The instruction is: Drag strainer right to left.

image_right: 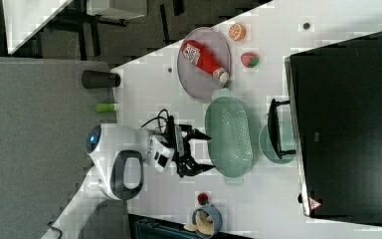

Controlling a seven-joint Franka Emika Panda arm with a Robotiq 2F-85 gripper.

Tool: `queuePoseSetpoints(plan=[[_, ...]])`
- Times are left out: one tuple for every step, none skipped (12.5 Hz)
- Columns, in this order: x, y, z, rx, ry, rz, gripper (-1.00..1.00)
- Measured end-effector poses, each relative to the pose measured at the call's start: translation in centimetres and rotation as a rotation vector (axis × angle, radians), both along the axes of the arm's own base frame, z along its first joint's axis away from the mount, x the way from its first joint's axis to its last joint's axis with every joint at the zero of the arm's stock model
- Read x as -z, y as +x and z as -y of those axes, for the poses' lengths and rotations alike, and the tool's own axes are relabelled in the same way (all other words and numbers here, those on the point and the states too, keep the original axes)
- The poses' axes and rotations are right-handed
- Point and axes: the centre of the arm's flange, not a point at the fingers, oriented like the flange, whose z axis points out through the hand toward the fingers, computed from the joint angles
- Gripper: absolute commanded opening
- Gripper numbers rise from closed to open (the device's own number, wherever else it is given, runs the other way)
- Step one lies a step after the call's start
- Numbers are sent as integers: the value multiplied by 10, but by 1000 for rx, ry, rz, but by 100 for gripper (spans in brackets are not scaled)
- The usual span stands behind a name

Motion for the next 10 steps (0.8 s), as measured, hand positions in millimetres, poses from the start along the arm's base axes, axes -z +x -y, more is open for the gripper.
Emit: queuePoseSetpoints(plan=[[7,0,1,24,0,62,100],[12,0,-1,37,1,109,100],[20,-1,-2,61,9,134,100],[33,0,-4,79,21,154,100],[50,1,-5,78,14,145,100],[73,-4,-8,82,19,118,100],[95,-8,-13,98,32,93,100],[113,-14,-19,93,35,69,100],[125,-17,-22,110,33,68,100],[132,-20,-23,140,29,88,100]])
